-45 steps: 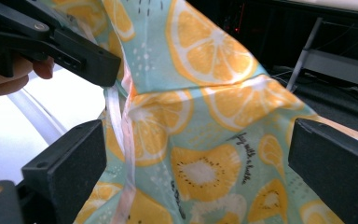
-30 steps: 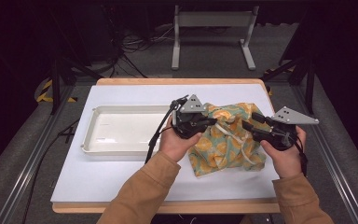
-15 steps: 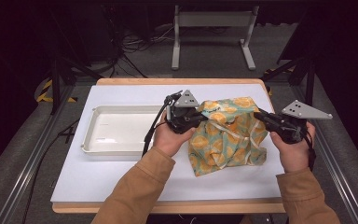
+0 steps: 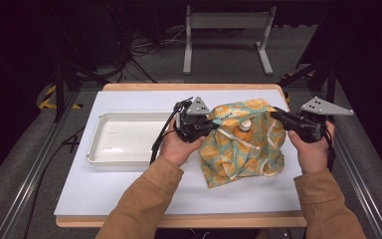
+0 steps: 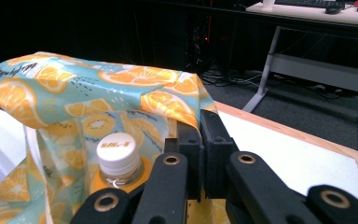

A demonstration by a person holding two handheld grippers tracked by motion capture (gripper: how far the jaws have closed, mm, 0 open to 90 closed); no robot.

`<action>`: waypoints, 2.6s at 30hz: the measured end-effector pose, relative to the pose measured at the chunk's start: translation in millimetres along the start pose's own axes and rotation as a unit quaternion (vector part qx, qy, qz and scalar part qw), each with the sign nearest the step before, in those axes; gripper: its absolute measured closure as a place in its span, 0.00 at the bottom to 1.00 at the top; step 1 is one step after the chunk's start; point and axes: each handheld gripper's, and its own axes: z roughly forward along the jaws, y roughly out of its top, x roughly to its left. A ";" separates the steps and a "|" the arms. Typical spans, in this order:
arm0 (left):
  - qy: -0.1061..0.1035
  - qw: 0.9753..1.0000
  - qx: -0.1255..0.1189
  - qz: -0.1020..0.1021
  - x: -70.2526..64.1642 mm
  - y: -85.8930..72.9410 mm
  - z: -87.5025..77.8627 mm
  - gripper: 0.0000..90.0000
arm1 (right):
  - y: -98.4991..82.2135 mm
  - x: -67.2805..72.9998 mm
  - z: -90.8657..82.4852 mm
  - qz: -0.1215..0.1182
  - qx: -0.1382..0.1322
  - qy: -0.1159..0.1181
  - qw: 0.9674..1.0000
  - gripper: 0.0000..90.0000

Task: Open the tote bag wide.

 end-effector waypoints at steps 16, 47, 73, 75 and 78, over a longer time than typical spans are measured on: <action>0.021 1.000 0.000 -0.022 15.7 -10.3 -3.7 0.99 | 0.2 -10.8 19.2 0.020 -0.005 0.007 1.000 0.98; 0.043 0.997 0.024 -0.062 31.0 -34.1 32.8 1.00 | -28.8 -30.8 54.2 0.051 0.027 0.004 0.998 0.99; 0.042 0.994 0.065 -0.077 31.8 -51.5 57.4 1.00 | -60.4 -38.1 68.5 0.063 0.065 -0.003 0.996 0.99; 0.042 0.993 0.070 -0.080 31.7 -52.7 59.0 1.00 | -63.3 -38.1 69.7 0.064 0.070 -0.003 0.996 0.99; 0.039 0.992 0.086 -0.085 32.2 -54.5 62.8 1.00 | -68.1 -38.6 71.7 0.066 0.078 -0.003 0.995 0.99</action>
